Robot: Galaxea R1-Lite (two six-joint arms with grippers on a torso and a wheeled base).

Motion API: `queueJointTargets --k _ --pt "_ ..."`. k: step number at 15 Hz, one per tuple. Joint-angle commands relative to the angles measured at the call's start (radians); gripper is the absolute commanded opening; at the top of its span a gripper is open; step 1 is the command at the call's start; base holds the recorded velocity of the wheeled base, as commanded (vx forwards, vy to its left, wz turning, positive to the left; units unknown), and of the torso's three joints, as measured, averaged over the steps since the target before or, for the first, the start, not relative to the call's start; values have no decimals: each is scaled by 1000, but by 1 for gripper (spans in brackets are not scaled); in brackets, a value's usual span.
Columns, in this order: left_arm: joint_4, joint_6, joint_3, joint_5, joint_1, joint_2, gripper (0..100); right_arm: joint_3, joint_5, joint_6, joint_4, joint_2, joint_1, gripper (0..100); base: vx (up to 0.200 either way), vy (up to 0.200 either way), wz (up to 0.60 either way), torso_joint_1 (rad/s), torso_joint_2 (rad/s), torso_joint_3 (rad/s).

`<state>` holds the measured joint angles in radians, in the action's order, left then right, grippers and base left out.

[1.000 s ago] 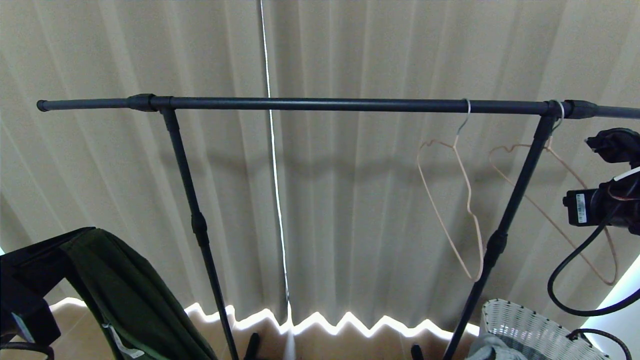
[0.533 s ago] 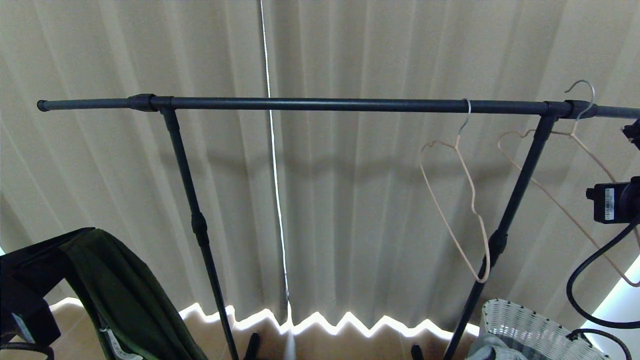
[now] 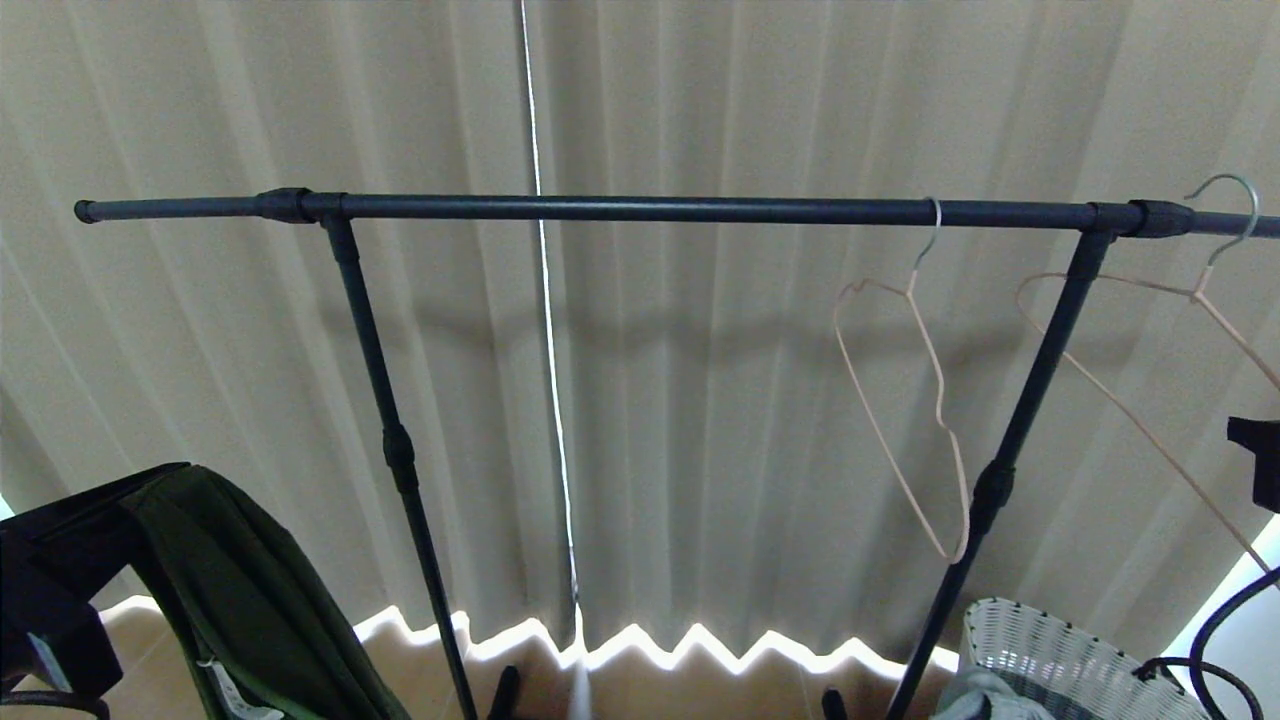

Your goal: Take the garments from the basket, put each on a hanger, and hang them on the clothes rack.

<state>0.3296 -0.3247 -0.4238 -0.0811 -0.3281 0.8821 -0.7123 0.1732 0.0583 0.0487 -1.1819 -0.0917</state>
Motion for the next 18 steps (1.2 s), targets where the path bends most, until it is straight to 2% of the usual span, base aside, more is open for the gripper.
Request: queueJointTargets --k 1,9,14,18 --pt "0 -2 2 0 0 1 0 59 0 5 -1 99 1 0 -200 0 0 7 2 2" --pt "0 -19 2 0 0 1 0 99 -8 5 0 117 20 0 -200 0 0 1 5 3" --pt "0 -22 2 0 0 3 0 100 -14 -3 16 125 41 0 0 0 0 0 0 0" --pt "0 -22 4 0 0 1 0 142 -17 -3 137 159 145 0 0 0 0 0 0 0"
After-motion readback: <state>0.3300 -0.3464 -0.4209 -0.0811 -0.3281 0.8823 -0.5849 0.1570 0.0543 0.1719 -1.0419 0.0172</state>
